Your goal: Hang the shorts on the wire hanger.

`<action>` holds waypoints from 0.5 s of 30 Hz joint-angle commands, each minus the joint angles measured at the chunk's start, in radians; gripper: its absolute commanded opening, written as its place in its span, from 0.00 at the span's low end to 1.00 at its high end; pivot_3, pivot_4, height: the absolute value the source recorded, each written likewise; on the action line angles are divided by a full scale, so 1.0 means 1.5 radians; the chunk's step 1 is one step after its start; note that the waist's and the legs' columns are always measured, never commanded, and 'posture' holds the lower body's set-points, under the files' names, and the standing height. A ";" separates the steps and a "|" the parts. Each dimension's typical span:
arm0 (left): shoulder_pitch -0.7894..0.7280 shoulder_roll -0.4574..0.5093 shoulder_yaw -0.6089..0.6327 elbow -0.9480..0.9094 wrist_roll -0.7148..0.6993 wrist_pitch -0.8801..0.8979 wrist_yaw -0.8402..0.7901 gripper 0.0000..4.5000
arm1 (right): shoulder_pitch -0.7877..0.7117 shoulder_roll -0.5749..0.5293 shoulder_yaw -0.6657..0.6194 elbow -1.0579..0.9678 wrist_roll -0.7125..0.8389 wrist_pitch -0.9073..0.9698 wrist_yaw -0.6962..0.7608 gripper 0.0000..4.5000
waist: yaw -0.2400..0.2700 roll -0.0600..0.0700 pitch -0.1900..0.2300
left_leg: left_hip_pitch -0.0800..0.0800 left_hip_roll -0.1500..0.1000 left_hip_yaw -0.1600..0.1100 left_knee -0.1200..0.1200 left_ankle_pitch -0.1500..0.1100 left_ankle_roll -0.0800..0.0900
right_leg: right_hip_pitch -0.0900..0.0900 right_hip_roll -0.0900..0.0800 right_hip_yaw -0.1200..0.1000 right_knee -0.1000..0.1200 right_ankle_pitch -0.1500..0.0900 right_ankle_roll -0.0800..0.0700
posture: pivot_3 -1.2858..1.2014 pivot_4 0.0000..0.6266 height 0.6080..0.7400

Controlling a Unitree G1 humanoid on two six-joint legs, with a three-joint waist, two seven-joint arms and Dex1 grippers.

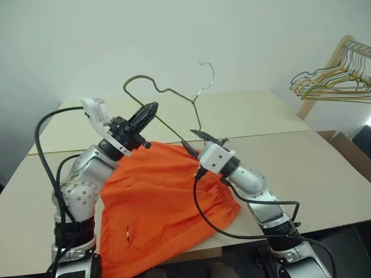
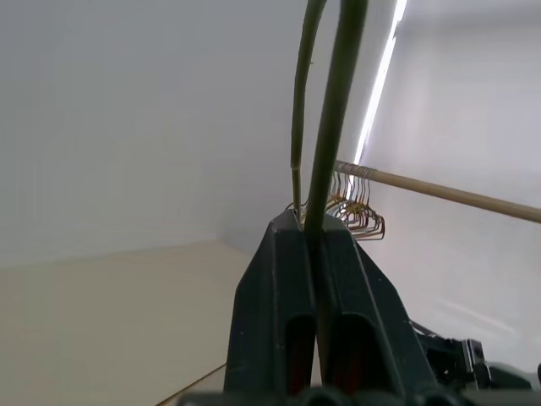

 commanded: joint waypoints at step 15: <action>-0.043 0.169 0.165 0.091 -0.250 0.086 -0.307 0.00 | -0.179 -0.250 -0.106 0.160 0.540 0.561 0.602 0.54 | 0.010 -0.001 0.003 | 0.000 0.001 0.000 0.000 -0.004 0.007 | 0.001 -0.001 -0.002 -0.001 0.000 0.000 | 0.54 0.00 1.00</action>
